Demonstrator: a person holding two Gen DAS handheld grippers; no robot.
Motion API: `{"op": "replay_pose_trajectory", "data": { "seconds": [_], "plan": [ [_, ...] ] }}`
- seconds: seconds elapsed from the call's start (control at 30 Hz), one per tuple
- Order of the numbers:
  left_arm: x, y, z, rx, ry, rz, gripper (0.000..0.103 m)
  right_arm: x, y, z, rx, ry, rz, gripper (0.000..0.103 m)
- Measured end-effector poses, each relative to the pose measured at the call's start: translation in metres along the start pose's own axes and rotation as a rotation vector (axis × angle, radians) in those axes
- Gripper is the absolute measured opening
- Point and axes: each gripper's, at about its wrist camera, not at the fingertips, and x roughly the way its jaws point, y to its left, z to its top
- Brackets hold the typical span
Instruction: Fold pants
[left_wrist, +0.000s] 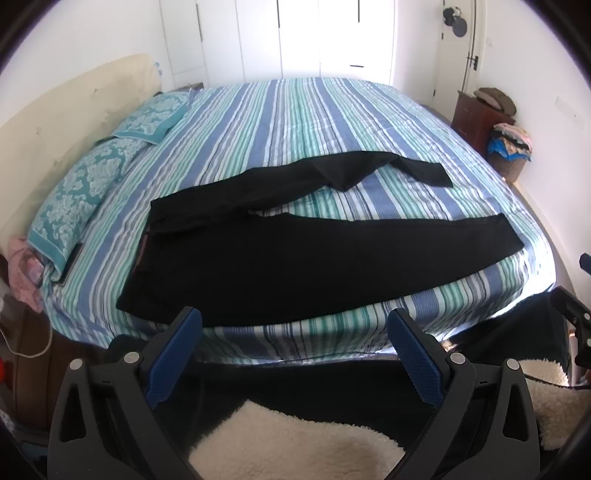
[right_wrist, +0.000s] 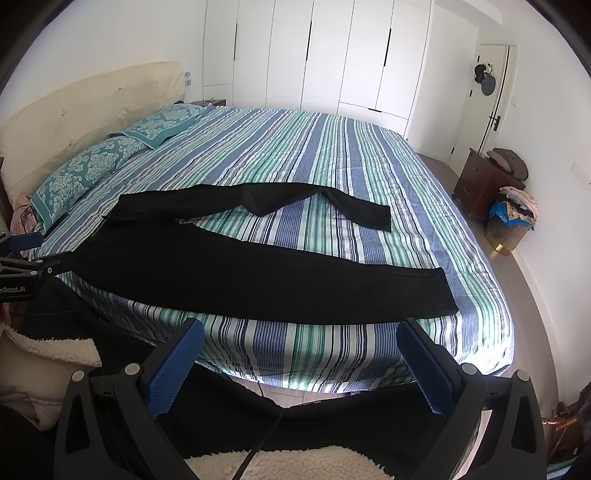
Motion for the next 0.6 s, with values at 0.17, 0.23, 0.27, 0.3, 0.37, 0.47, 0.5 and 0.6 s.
{"op": "replay_pose_trajectory", "data": {
  "seconds": [0.17, 0.23, 0.27, 0.3, 0.37, 0.47, 0.5, 0.6],
  "plan": [
    [0.0000, 0.0009, -0.0009, 0.003, 0.000, 0.002, 0.101, 0.0002, 0.0001, -0.0001, -0.002, 0.000, 0.001, 0.103],
    [0.0006, 0.0003, -0.0013, 0.005, 0.001, 0.003, 0.101, 0.0006, -0.0003, 0.0003, -0.002, -0.001, 0.002, 0.103],
    [0.0010, 0.0003, -0.0014, 0.006, 0.001, 0.004, 0.101, 0.0010, -0.0003, 0.0004, -0.001, 0.000, 0.002, 0.103],
    [0.0011, 0.0004, -0.0016, 0.006, 0.002, 0.004, 0.101, 0.0009, -0.0004, 0.0004, 0.000, 0.002, 0.002, 0.103],
    [0.0014, 0.0007, -0.0018, 0.005, 0.003, 0.004, 0.101, 0.0004, -0.0001, 0.0006, 0.002, 0.001, 0.001, 0.103],
    [0.0016, -0.0004, -0.0021, 0.006, 0.004, 0.006, 0.101, 0.0005, 0.0005, 0.0005, 0.001, -0.001, 0.001, 0.103],
    [0.0016, -0.0003, -0.0021, 0.006, 0.004, 0.007, 0.101, 0.0007, 0.0011, 0.0004, 0.001, -0.001, 0.001, 0.103],
    [0.0016, -0.0006, -0.0024, 0.008, 0.004, 0.008, 0.101, 0.0004, 0.0005, 0.0001, 0.000, 0.000, 0.001, 0.103]
  ]
}}
